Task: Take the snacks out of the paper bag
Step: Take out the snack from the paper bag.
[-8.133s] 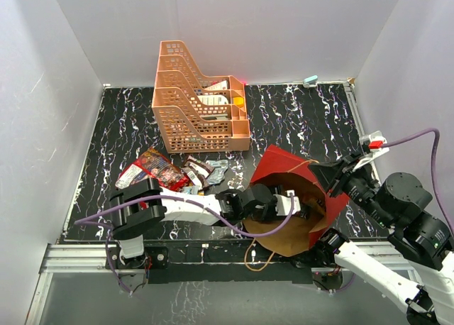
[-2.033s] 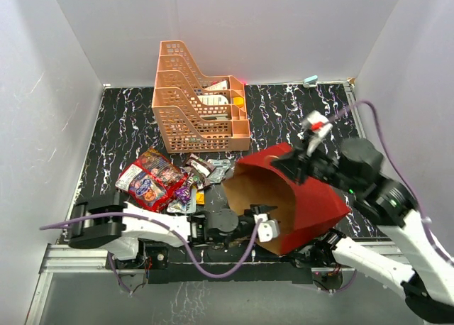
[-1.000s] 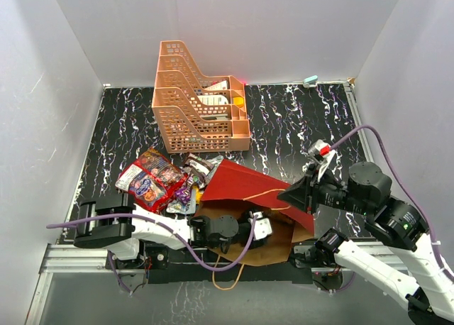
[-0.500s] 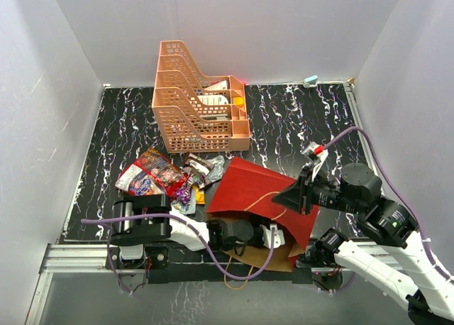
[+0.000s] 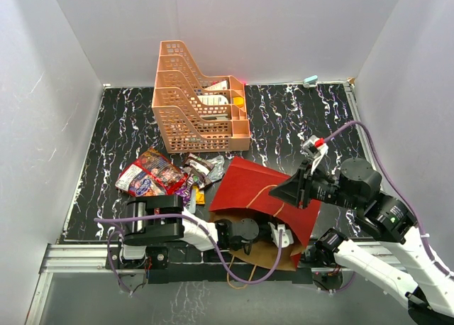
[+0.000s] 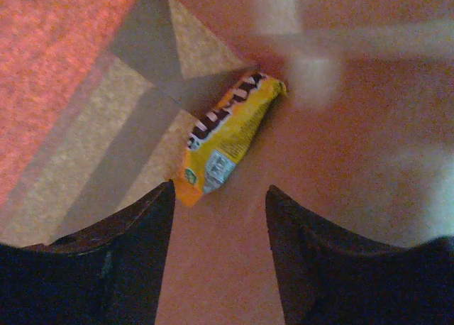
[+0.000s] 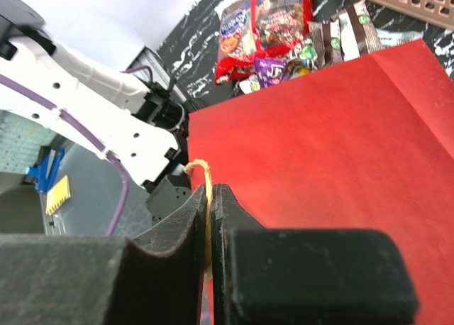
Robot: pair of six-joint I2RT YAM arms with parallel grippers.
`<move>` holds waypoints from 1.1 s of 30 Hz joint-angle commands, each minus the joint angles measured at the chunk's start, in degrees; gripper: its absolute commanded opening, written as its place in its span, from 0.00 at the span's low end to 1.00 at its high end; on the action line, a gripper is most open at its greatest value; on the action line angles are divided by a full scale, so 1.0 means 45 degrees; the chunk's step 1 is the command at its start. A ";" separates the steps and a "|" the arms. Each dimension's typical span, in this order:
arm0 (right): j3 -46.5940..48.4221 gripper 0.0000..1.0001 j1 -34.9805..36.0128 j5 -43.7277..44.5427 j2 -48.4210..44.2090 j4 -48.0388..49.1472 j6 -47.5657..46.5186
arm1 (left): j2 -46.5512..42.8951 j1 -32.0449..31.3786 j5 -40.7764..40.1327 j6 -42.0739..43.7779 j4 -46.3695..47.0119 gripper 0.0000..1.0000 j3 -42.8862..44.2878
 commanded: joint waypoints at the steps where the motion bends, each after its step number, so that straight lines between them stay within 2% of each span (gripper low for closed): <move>1: 0.0765 0.07 0.0030 0.0229 0.0054 0.1444 0.0443 | 0.0235 0.0003 -0.0460 0.0506 0.1827 0.56 0.0407; 5: 0.0745 0.07 0.0018 0.0147 0.0210 0.1573 0.0430 | 0.1295 0.0156 -0.0871 0.1080 0.2696 0.62 0.0860; 10: 0.0891 0.07 0.0028 -0.0087 0.0295 0.1662 0.0487 | 0.2424 0.0755 -0.1019 0.1575 0.3142 0.63 0.1601; 16: 0.0988 0.07 0.0015 -0.0157 0.0275 0.1572 0.0503 | 0.3129 0.1621 0.0195 0.1540 0.2587 0.63 0.2566; 21: 0.1193 0.07 0.0024 0.0010 0.0256 0.1410 0.0479 | 0.3335 0.2042 0.1743 0.1270 0.0980 0.45 0.3450; 22: 0.1259 0.07 0.0029 0.0055 0.0241 0.1349 0.0444 | 0.3309 0.2082 0.2015 0.1234 0.0905 0.38 0.3451; 26: 0.1366 0.07 0.0026 0.0419 0.0167 0.0956 0.0281 | 0.2985 0.2112 0.2699 0.1133 0.0408 0.25 0.3273; 28: 0.1316 0.07 0.0029 0.0658 0.0075 0.0860 0.0228 | 0.2684 0.2101 0.2610 0.0960 0.0275 0.09 0.3100; 29: 0.1303 0.07 0.0030 0.0832 0.0021 0.0812 0.0202 | 0.2479 0.2102 0.2580 0.0775 0.0226 0.04 0.2950; 30: 0.1280 0.07 0.0015 0.1000 -0.0030 0.0776 0.0196 | 0.2179 0.2095 0.2518 0.0637 0.0259 0.01 0.2776; 33: 0.1274 0.07 0.0028 0.1512 -0.0129 0.0706 0.0161 | 0.1427 0.2098 0.2420 0.0232 0.0554 0.00 0.2129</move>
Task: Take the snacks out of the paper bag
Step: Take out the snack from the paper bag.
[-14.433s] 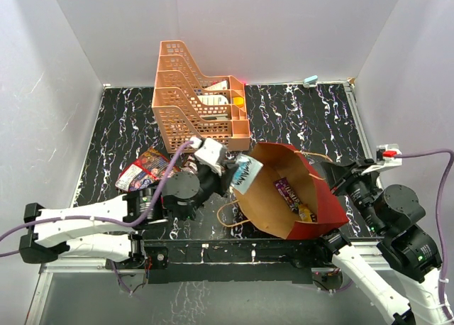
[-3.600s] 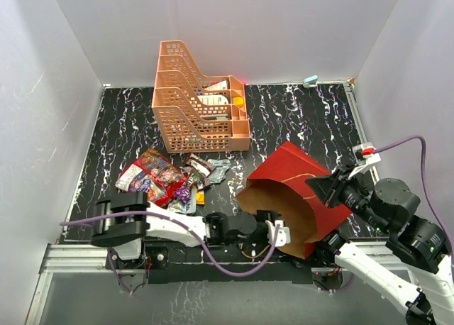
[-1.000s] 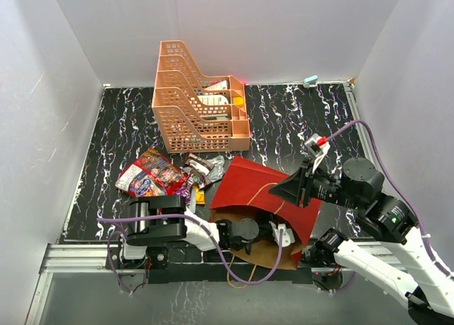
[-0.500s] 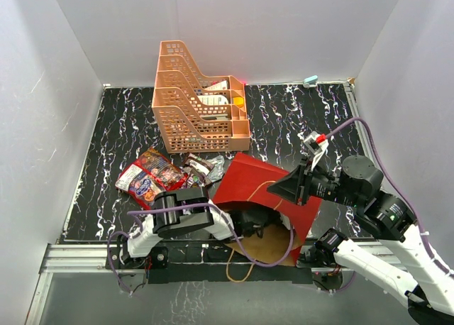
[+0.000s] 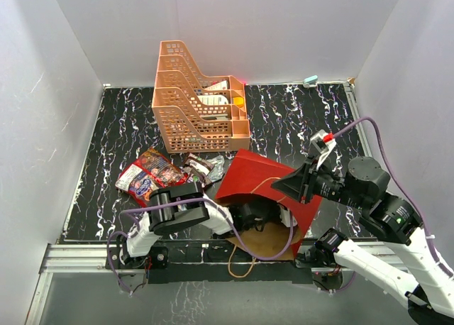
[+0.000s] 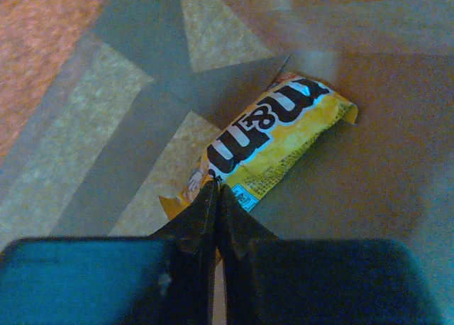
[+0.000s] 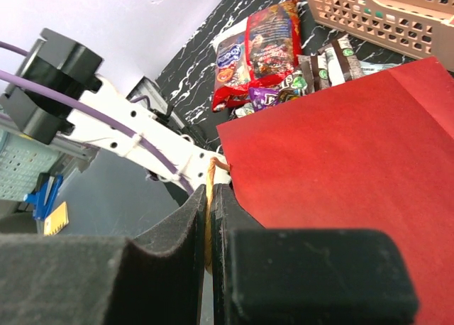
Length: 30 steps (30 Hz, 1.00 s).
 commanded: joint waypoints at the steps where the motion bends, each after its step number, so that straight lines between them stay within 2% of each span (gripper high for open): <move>1: 0.0519 0.07 0.0020 0.1095 -0.0290 0.0246 -0.0149 | -0.1967 -0.0053 0.0368 -0.0959 0.0092 0.00 -0.0825; 6: 0.0574 0.07 0.0030 0.1998 -0.0163 0.0054 -0.0188 | -0.3830 -0.0224 0.0665 -0.2083 -0.1060 0.00 -0.1736; 12: 0.0565 0.07 0.0028 0.3789 0.0133 -0.0389 -0.0243 | -0.6431 -0.0884 0.0667 -0.3053 -0.3378 0.00 -0.2905; 17: 0.0216 0.07 0.0029 0.4960 0.0041 -0.0308 -0.0267 | -0.9758 -0.1288 0.0377 -0.4741 -0.6604 0.00 -0.3152; 21: 0.0057 0.07 0.0029 0.5566 -0.0041 0.0031 -0.0247 | -1.2466 -0.1371 -0.0344 -0.6128 -0.9614 0.00 -0.2542; 27: 0.0553 0.07 0.0030 0.6837 0.0232 0.0045 -0.0386 | -1.5832 -0.1411 -0.2267 -0.6993 -1.3331 0.00 -0.1289; 29: 0.0837 0.07 0.0025 0.6962 0.0335 0.0154 -0.0515 | -1.6406 -0.1418 -0.3770 -0.7328 -1.4414 0.00 -0.0852; 30: 0.1214 0.07 0.0020 0.7144 0.0452 0.0253 -0.0638 | -1.6756 -0.1416 -0.6362 -0.8244 -1.5395 0.00 -0.0497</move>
